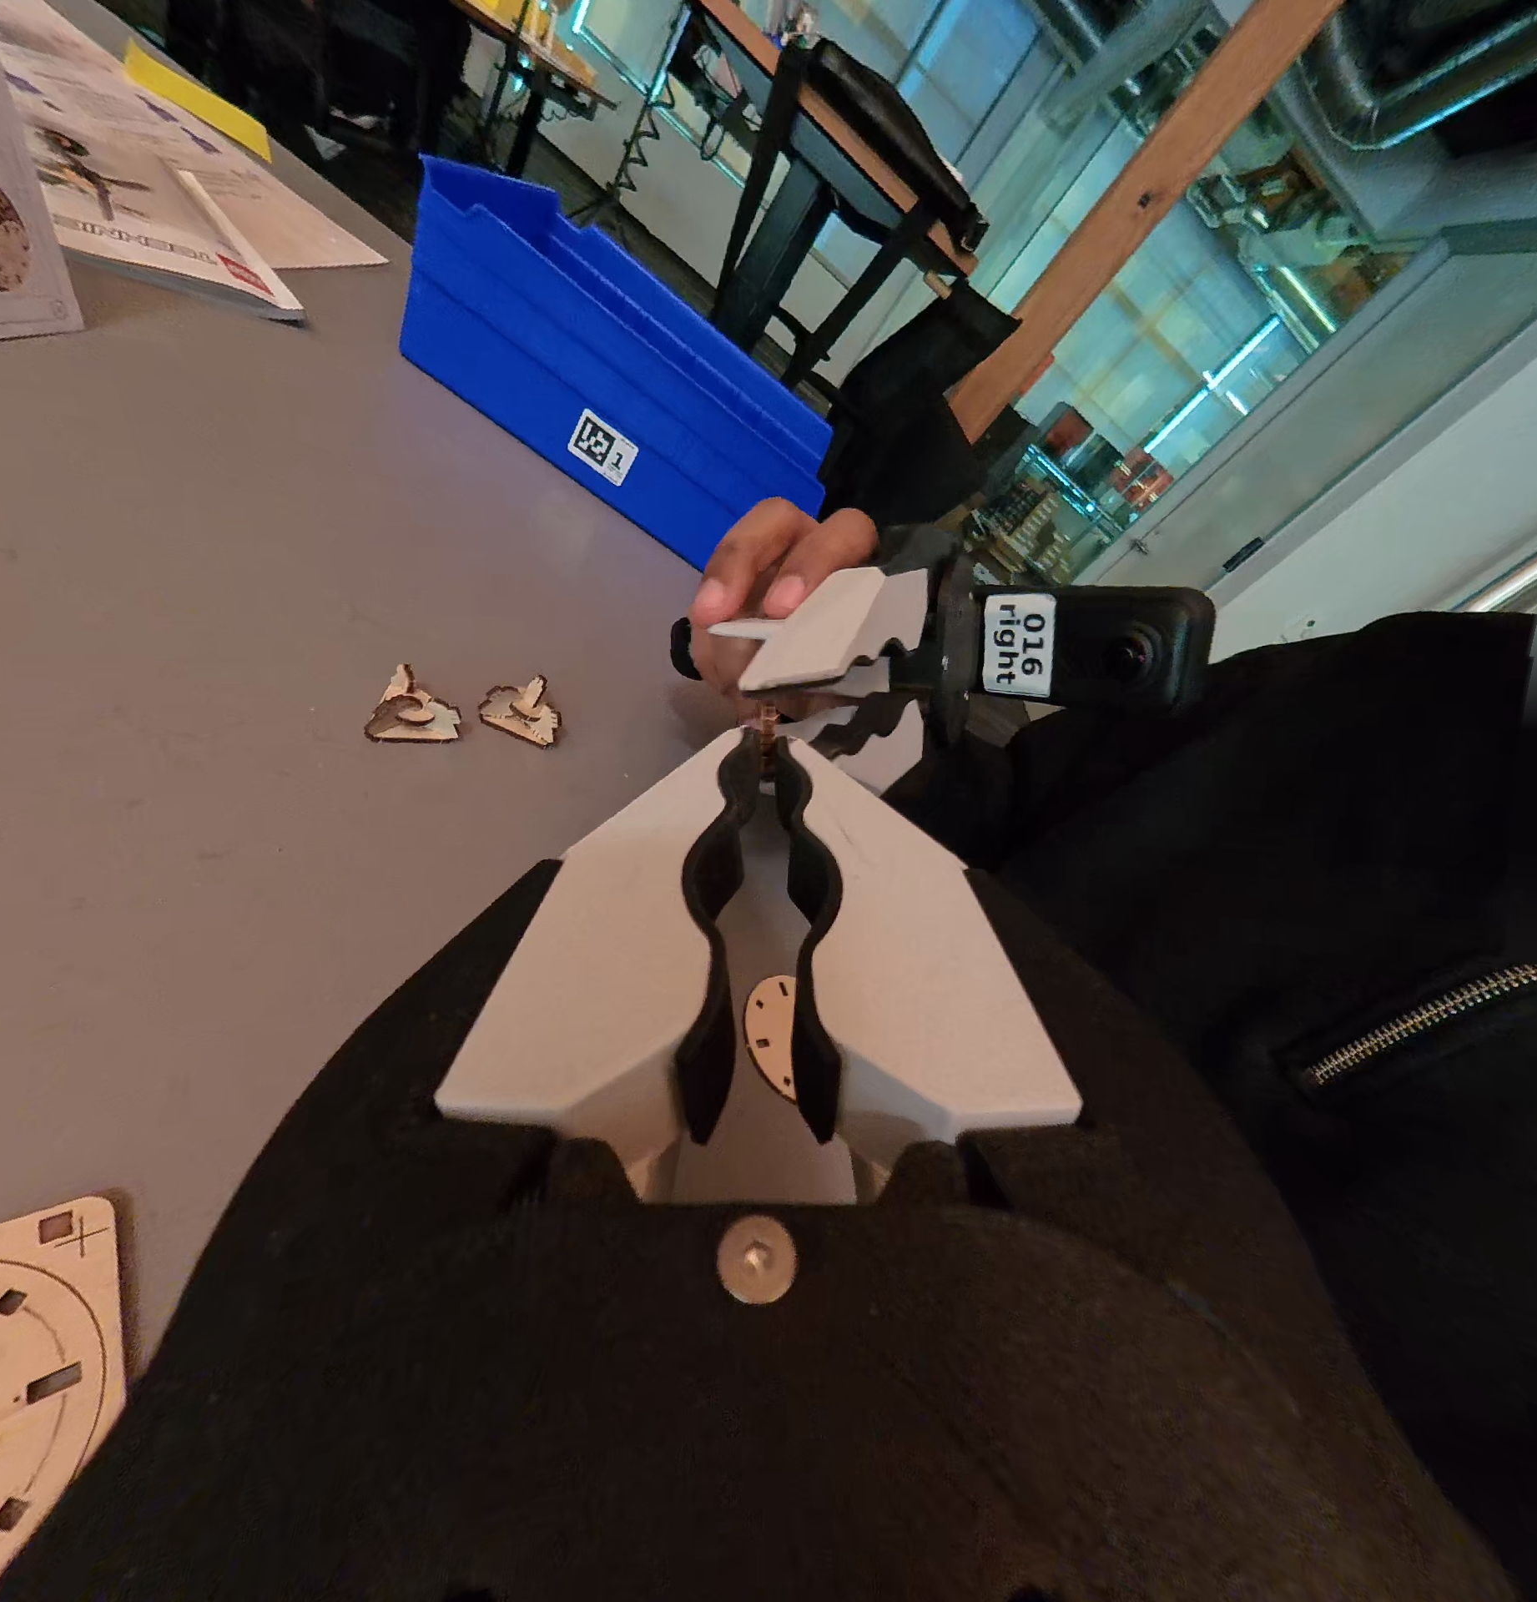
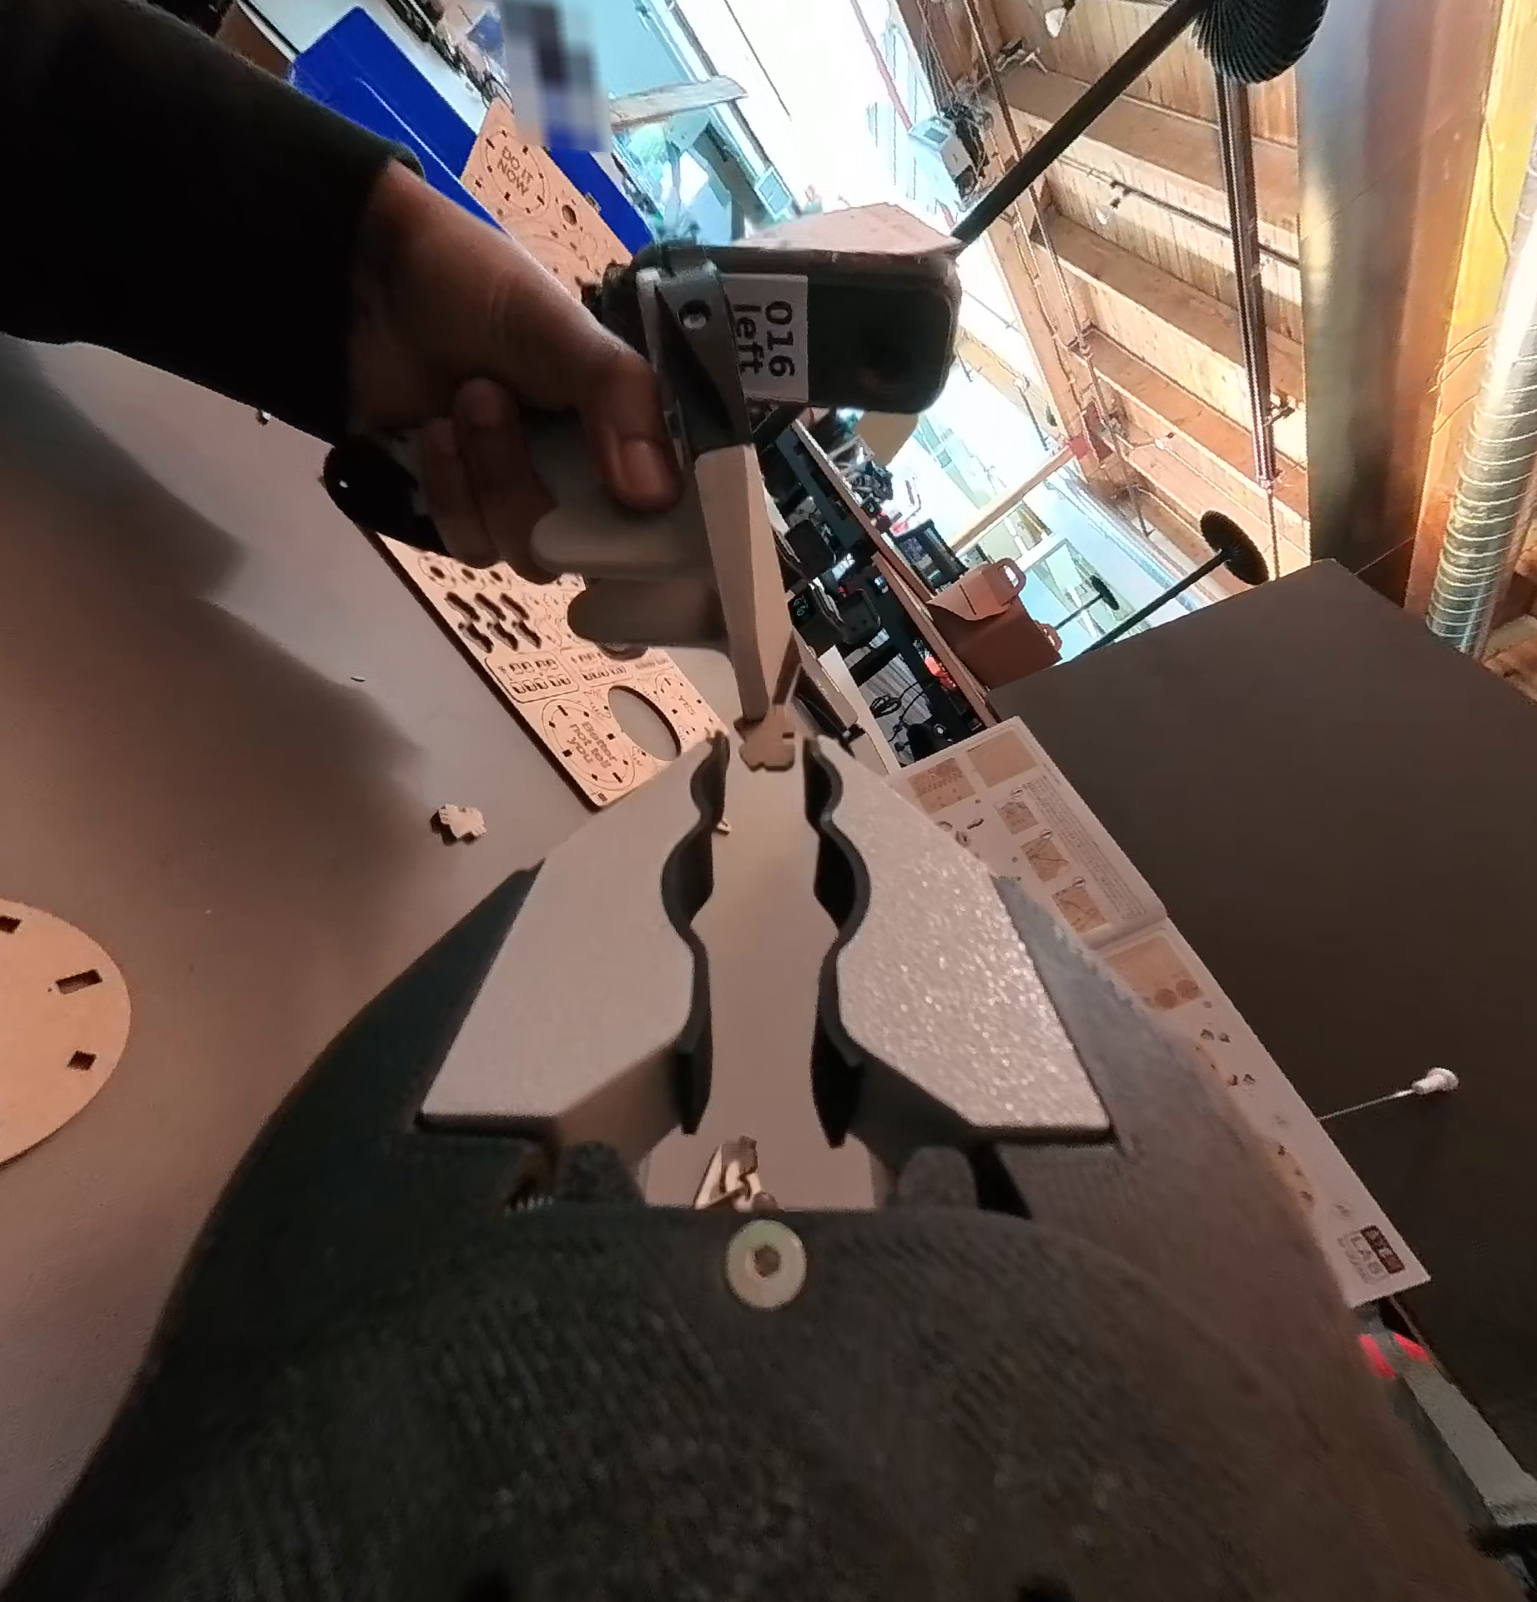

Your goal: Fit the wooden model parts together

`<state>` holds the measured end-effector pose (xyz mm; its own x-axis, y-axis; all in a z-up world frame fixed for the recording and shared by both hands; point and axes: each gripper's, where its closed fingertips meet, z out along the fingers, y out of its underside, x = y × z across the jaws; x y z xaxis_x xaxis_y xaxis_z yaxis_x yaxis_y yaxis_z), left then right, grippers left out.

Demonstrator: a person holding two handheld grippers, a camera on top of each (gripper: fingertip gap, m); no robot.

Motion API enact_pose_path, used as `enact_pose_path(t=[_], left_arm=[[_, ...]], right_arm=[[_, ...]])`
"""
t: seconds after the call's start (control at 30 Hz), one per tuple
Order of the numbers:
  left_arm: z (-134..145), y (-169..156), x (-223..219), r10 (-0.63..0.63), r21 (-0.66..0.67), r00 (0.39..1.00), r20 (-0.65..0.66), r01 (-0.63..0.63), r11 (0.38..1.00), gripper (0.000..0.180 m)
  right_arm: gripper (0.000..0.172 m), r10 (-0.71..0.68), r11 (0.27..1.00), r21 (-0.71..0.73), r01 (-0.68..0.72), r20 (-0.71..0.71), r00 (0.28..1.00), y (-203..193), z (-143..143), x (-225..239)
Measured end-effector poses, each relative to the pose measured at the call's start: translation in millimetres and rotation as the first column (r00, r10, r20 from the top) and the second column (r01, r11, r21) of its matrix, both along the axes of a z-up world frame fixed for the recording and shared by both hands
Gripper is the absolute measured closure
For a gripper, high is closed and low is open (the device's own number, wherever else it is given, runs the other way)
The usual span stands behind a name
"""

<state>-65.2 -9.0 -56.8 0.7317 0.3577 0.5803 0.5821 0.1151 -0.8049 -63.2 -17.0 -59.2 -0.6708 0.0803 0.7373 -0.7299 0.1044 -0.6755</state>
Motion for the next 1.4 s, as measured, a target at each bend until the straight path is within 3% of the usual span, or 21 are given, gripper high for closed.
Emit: enact_pose_path(t=[0.43,0.53,0.7,1.0,1.17,1.4], left_arm=[[3,3,4,-0.027,0.020,1.000,-0.008,0.027,0.999,0.179],[5,4,2,-0.009,-0.012,0.997,-0.073,0.008,1.000,0.177],[12,-1,-9,0.100,-0.099,0.960,-0.260,-0.129,0.987,0.167],[14,0,-8,0.100,-0.210,0.878,-0.468,-0.221,0.953,0.167],[18,6,-2,0.077,-0.164,0.878,-0.473,-0.174,0.971,0.169],[15,12,2,0.044,-0.179,0.878,-0.476,-0.146,0.973,0.168]], right_arm=[[0.161,0.016,1.000,-0.005,-0.016,-0.006,1.000,2,3,3],[0.161,0.033,0.999,0.006,-0.033,0.089,0.995,4,6,0],[0.161,0.041,0.999,0.004,-0.044,0.293,0.955,6,10,-11],[0.161,0.127,0.989,-0.003,-0.149,0.539,0.833,8,11,-10],[0.161,0.192,0.978,-0.048,-0.205,0.607,0.771,12,18,-6],[0.161,0.206,0.973,-0.041,-0.228,0.602,0.771,11,17,-1]])
